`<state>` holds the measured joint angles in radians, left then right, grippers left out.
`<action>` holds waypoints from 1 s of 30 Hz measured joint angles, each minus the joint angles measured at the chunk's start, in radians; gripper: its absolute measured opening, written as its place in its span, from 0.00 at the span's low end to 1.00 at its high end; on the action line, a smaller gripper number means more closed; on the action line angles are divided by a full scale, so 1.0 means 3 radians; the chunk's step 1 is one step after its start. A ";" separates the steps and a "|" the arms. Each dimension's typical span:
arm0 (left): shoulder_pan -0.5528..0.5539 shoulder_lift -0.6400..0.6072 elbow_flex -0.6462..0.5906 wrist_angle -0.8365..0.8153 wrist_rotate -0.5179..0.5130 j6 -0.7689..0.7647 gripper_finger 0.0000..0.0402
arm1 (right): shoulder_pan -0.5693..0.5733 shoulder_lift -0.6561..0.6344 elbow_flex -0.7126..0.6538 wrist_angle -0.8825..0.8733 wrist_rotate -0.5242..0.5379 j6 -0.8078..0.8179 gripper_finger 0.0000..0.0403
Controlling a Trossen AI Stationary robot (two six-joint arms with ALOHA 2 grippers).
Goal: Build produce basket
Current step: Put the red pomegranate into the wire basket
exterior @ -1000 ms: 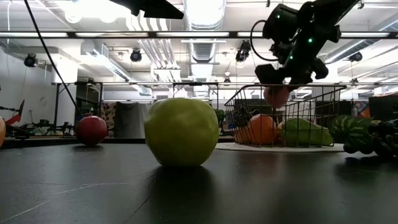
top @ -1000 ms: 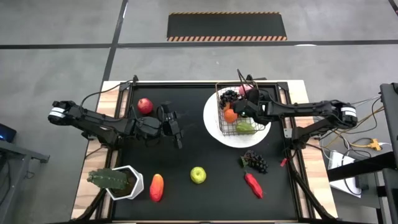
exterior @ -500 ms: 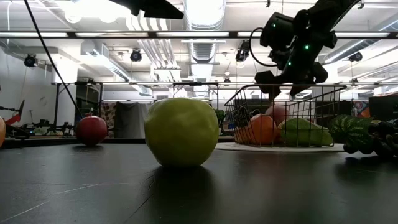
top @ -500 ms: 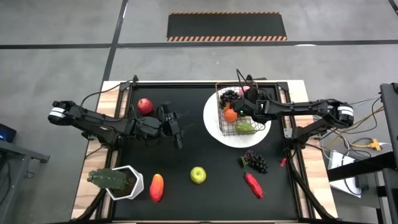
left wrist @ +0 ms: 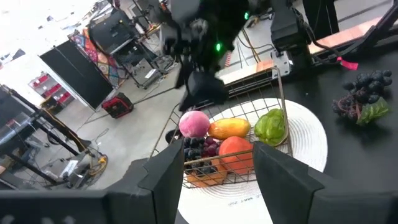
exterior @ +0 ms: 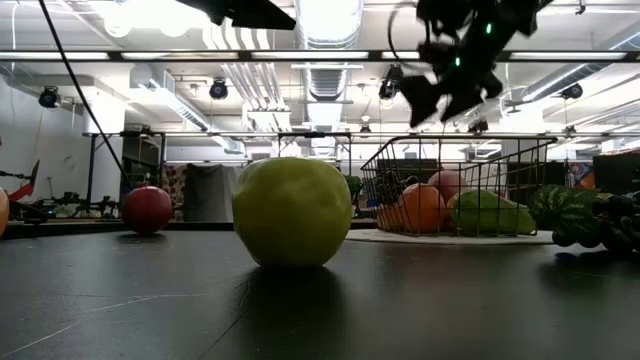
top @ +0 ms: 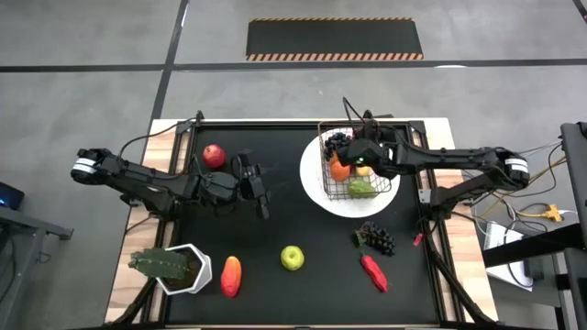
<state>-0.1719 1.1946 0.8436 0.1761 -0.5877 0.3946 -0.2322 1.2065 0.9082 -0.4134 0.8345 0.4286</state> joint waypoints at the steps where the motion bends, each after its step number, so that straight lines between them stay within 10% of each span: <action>1: 0.0000 0.0000 0.0000 0.0002 0.0000 -0.0082 0.43 | 0.0056 -0.0038 0.0048 0.0004 -0.0001 -0.0176 0.81; 7: 0.0000 0.0048 0.0000 0.0015 0.0000 -0.0664 0.43 | 0.0385 -0.0259 0.0224 0.0309 -0.0173 -0.1078 0.81; 16: 0.0000 0.0358 0.0000 -0.0007 0.0019 -0.1339 0.43 | 0.0993 -0.0726 -0.0069 0.0668 -0.1428 -0.1422 0.81; 30: 0.0123 0.0483 0.0008 -0.0124 -0.0682 -0.2371 0.42 | 0.1450 -0.1341 -0.1225 0.1787 -0.1501 -0.2098 0.81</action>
<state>-0.1349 1.3395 0.8461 0.1390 -0.7921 -0.3166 0.2028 0.8043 0.5408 0.1226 0.3843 -0.2008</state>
